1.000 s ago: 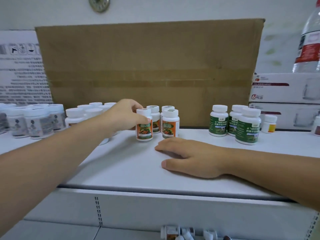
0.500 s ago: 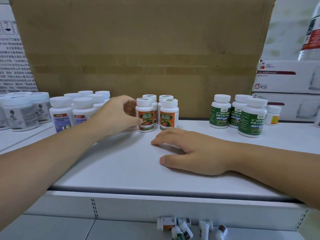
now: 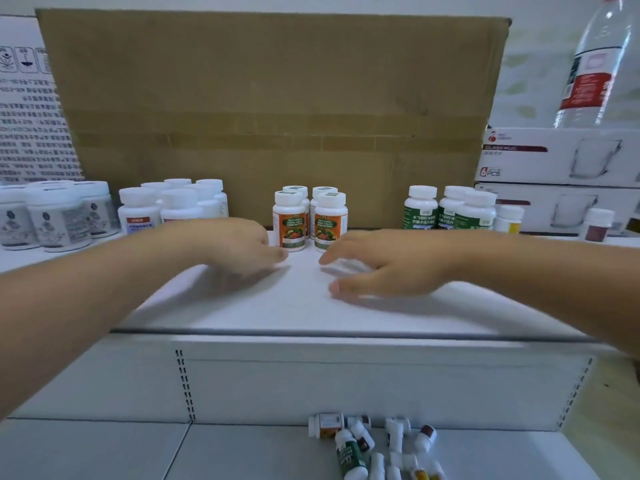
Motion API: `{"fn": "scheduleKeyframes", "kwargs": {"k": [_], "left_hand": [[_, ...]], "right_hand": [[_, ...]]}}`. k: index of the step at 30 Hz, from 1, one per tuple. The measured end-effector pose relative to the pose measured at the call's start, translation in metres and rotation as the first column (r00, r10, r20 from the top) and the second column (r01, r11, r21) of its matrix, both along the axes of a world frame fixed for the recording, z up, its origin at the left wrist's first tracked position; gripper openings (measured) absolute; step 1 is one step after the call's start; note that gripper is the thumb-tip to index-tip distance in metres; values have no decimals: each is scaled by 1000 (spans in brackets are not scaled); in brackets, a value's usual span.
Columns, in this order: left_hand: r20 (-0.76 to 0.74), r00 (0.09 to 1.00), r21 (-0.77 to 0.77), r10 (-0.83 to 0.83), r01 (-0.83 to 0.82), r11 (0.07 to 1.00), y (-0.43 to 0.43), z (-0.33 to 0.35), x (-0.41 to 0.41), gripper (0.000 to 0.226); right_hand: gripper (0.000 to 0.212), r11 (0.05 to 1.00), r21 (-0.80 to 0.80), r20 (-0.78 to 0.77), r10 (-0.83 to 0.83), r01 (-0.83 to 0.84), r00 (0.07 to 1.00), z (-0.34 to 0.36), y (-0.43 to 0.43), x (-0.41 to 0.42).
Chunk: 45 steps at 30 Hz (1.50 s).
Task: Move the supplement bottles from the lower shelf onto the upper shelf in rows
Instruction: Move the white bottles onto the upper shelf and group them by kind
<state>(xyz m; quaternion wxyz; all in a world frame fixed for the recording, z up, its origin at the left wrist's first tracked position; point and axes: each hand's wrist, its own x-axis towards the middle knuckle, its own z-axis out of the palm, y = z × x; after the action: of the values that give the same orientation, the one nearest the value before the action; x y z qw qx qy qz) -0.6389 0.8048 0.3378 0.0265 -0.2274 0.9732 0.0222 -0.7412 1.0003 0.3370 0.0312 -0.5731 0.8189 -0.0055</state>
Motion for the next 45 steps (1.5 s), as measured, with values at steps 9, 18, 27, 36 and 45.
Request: {"fn": "scheduleKeyframes", "kwargs": {"k": [9, 18, 27, 36, 45], "left_hand": [[-255, 959, -166, -125, 84, 983, 12, 2, 105, 49], [-520, 769, -227, -373, 296, 928, 36, -54, 193, 28], [-425, 865, -70, -266, 262, 963, 22, -187, 160, 35], [-252, 957, 83, -139, 165, 983, 17, -304, 55, 29], [-131, 991, 378, -3, 53, 924, -12, -423, -64, 42]], "right_hand": [[55, 963, -142, -92, -243, 229, 966, 19, 82, 61], [49, 915, -286, -117, -327, 284, 938, -32, 154, 141], [46, 914, -51, 2, -403, 402, 915, -162, 152, 120], [41, 886, 6, 211, -455, 464, 865, -292, 93, 38], [47, 815, 50, 101, -579, 577, 809, -414, 10, -41]]}}
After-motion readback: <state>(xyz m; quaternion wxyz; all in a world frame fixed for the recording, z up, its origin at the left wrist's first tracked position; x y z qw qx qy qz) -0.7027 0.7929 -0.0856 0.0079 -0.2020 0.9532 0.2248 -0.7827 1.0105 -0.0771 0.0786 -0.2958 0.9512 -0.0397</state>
